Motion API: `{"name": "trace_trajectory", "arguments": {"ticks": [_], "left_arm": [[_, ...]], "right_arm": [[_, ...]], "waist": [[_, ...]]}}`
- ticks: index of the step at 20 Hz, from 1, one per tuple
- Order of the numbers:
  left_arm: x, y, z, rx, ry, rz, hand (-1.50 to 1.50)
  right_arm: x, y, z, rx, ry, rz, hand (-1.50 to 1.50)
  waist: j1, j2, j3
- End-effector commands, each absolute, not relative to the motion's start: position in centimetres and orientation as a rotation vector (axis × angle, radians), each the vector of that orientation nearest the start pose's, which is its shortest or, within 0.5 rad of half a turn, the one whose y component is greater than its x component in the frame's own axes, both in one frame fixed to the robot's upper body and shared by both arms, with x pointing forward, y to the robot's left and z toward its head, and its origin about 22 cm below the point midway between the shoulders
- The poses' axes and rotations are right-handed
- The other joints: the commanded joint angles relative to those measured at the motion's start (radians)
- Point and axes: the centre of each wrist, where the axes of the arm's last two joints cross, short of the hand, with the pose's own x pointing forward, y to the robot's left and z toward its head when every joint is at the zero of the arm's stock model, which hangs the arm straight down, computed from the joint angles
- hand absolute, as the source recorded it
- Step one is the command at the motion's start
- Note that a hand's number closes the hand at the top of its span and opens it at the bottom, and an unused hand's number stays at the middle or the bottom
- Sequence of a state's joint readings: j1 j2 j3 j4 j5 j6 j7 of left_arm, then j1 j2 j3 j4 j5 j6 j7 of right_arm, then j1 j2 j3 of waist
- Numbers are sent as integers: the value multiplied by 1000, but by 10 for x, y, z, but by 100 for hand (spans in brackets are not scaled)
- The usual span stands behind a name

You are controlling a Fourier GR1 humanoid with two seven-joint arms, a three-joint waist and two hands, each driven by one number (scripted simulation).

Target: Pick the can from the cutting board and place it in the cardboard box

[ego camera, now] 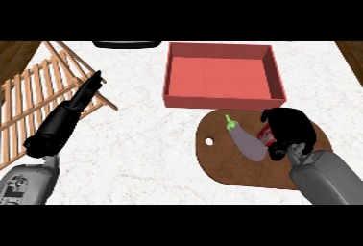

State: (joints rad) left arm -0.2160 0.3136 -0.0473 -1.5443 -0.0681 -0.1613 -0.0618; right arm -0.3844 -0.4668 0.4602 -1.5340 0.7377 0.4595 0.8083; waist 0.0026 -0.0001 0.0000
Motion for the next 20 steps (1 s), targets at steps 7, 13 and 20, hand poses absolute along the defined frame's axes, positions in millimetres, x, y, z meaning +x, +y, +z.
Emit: {"name": "trace_trajectory", "arguments": {"ticks": [7, 13, 20], "left_arm": [[295, 281, 70, 114, -1740, -539, 0], [295, 258, 73, 71, -1775, -543, 0], [292, 252, 67, 20, -1774, -586, 0]], "right_arm": [[289, -191, 76, -1120, -915, 1364, 150], [283, -135, 76, -917, -1299, 1584, 150], [218, -24, 92, -208, -1924, 1924, 150]], "waist": [[-5, -1, 0], [27, 8, 1], [84, 12, 1]]}}
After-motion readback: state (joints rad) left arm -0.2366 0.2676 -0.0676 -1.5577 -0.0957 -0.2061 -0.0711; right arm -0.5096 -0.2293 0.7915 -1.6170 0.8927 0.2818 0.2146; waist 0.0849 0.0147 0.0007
